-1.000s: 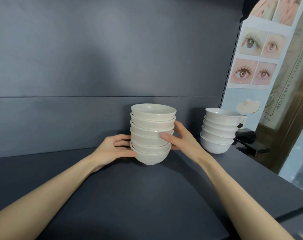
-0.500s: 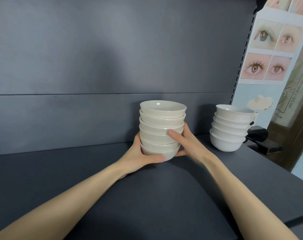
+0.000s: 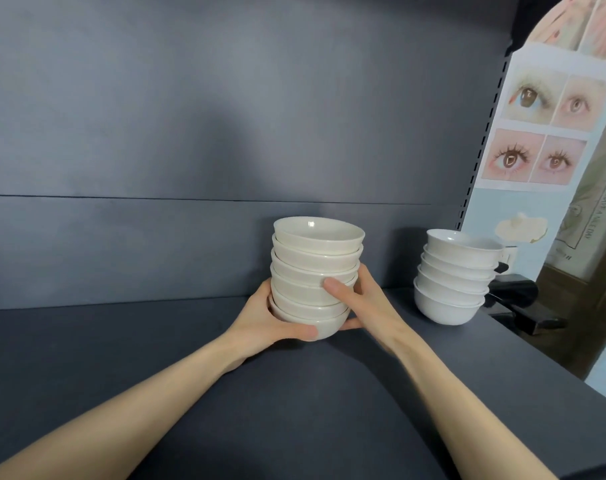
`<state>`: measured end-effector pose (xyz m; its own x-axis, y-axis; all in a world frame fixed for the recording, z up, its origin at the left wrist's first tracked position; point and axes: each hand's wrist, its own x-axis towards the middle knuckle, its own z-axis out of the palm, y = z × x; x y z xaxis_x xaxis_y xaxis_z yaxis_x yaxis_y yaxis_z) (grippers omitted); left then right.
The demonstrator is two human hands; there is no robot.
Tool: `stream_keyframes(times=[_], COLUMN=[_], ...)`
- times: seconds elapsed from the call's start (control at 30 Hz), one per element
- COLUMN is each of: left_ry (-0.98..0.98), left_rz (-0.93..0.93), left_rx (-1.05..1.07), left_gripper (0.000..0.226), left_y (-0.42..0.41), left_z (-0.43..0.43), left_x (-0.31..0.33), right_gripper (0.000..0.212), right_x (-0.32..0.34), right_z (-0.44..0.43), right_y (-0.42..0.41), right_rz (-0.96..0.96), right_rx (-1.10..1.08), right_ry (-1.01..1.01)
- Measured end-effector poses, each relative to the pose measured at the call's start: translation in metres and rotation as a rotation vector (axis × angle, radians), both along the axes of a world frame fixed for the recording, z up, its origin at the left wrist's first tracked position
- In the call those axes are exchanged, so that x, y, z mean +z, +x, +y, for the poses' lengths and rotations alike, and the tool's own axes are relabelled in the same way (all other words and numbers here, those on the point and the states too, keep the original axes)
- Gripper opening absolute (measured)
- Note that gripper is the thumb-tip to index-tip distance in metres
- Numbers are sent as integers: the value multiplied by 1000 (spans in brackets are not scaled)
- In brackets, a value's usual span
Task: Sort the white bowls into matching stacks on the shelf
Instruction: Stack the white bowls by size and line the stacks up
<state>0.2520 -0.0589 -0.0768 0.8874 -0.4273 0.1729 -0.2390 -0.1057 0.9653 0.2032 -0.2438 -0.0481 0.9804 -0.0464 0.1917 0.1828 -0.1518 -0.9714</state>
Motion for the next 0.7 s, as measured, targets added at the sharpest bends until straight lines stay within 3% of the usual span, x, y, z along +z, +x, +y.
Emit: stream_keyframes(times=[0.17,0.3,0.4,0.53,0.7], left_ry=[-31,-25,-23,-19,-27], left_rz=[14,-26,-78,-133,-185], left_rx=[50,123,188,269,350], left_gripper=[75,87,73,68,60], left_y=[-15,-40,-63,-96,-136], left_z=[12,32,55,89,141], left_x=[9,29,48,67,84], right_gripper=[70,50,39,55,60], right_x=[15,41,60,79,95], right_z=[11,30,49,84,138], right_y=[-8,-25,-39,-58,-80], right_rz=[3,-55,-95,-109,-107], right_rx=[46,112,171,215,266], right_ry=[-40,-70,-77,-81,-78])
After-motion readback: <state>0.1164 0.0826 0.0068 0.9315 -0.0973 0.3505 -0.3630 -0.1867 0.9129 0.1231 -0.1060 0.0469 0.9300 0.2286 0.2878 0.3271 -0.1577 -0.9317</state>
